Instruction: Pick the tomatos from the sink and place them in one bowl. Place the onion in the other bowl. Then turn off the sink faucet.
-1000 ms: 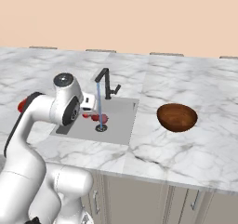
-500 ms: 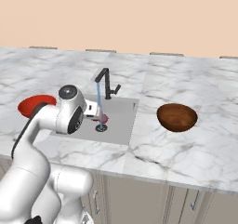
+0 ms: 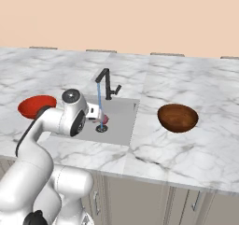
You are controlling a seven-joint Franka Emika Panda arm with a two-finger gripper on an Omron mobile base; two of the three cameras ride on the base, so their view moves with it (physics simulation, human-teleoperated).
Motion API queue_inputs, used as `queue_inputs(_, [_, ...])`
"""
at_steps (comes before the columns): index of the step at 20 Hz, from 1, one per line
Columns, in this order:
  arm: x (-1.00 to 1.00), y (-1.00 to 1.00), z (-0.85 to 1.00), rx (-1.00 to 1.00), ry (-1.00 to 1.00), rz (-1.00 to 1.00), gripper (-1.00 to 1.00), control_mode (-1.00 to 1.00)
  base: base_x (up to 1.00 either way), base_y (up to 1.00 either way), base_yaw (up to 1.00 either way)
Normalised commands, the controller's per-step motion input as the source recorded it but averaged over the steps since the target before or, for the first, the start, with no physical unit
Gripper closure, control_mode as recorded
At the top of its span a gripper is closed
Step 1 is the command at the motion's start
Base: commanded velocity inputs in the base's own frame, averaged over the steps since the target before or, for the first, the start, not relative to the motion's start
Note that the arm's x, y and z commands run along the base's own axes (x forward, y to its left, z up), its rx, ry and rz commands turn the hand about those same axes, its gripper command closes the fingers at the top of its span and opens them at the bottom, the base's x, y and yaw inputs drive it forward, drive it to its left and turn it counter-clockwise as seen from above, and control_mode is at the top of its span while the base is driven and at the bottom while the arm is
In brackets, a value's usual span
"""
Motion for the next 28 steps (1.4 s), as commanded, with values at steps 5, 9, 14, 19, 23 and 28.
queue_inputs(5, [0.01,-0.03,-0.08,0.00,0.00,0.08,-1.00,-1.00,0.00,0.00,0.00])
queue_inputs(9, [0.10,-0.05,-0.01,0.01,0.00,0.11,-1.00,-1.00,0.00,0.00,0.00])
queue_inputs(14, [0.22,-0.03,-0.01,0.00,0.00,0.08,-1.00,-1.00,0.00,0.00,0.00])
queue_inputs(19, [0.21,0.00,-0.05,0.00,0.00,0.05,-1.00,-1.00,0.00,0.00,0.00])
queue_inputs(23, [0.17,0.00,-0.06,0.00,0.00,0.04,-1.00,-1.00,0.00,0.00,0.00])
queue_inputs(28, [0.23,0.00,-0.13,0.00,0.00,0.02,-1.00,-1.00,0.00,0.00,0.00])
